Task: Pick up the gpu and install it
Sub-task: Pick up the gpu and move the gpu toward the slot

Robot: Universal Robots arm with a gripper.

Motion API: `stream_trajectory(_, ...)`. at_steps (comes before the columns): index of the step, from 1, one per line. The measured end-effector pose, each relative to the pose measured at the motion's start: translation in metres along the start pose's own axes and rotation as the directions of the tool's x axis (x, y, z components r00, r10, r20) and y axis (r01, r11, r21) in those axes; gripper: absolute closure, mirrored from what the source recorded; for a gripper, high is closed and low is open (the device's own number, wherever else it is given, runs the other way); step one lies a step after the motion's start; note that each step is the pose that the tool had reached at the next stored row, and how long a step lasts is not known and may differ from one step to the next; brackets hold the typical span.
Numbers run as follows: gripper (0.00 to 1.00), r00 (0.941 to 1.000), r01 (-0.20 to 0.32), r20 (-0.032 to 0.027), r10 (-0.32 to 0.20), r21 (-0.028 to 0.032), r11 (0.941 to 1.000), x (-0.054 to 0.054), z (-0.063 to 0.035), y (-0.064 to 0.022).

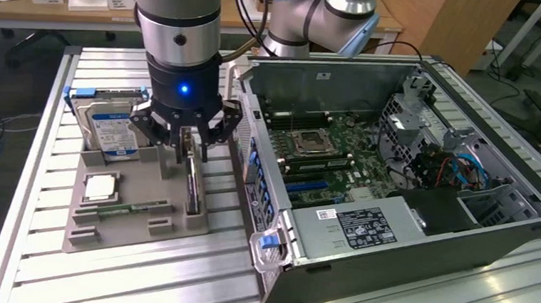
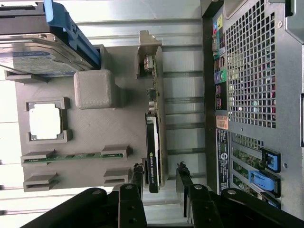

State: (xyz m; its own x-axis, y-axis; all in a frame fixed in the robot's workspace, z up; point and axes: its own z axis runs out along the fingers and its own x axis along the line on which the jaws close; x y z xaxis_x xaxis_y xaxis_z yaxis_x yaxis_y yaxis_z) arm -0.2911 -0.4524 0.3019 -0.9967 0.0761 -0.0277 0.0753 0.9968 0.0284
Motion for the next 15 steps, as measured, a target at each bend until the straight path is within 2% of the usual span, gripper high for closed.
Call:
stream_trajectory(5, 0.58, 1.0000, 0.000, 0.0002, 0.000, 0.0017, 1.0000, 0.000, 0.0024, -0.0001)
stream_trajectory(15, 0.58, 1.0000, 0.000, 0.0002, 0.000, 0.0023, 1.0000, 0.000, 0.0181, -0.0005)
